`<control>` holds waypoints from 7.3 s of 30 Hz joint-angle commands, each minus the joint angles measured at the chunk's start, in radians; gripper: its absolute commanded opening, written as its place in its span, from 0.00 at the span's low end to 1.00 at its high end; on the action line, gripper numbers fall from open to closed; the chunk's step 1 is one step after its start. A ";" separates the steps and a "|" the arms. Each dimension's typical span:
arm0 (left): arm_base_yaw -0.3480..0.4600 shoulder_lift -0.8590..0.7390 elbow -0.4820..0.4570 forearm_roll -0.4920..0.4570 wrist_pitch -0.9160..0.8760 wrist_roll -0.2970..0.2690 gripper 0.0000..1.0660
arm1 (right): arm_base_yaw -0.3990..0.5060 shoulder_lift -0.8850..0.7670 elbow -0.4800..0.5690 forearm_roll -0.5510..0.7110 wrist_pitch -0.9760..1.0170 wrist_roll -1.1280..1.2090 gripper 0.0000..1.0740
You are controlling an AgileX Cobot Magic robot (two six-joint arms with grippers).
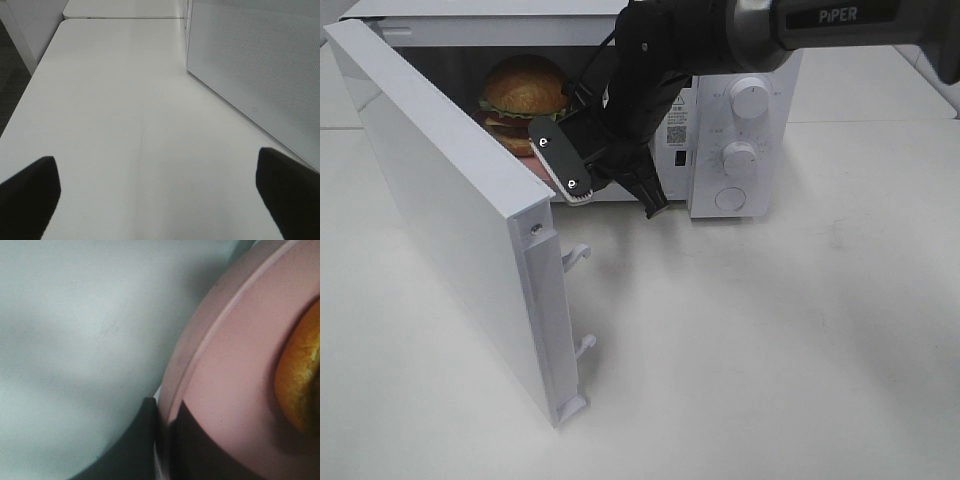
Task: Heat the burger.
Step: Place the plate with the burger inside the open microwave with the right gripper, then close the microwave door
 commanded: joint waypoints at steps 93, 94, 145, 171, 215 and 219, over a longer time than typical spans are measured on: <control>0.002 -0.016 -0.005 -0.001 0.004 0.002 0.96 | -0.074 -0.648 0.771 0.028 -0.344 0.430 0.63; 0.002 -0.016 -0.005 -0.001 0.004 0.002 0.96 | -0.074 -0.690 0.806 0.028 -0.344 0.496 0.63; 0.002 -0.016 -0.005 -0.001 0.004 0.002 0.96 | -0.073 -1.670 1.068 0.000 0.408 1.514 0.71; 0.002 -0.016 -0.005 -0.001 0.004 0.002 0.96 | -0.434 -2.056 1.139 0.008 0.438 1.584 0.71; 0.002 -0.016 -0.005 -0.001 0.004 0.002 0.96 | -0.563 -2.267 1.274 0.065 0.397 1.582 0.64; 0.002 -0.016 -0.005 -0.001 0.004 0.002 0.96 | -0.563 -2.267 1.274 0.065 0.397 1.582 0.64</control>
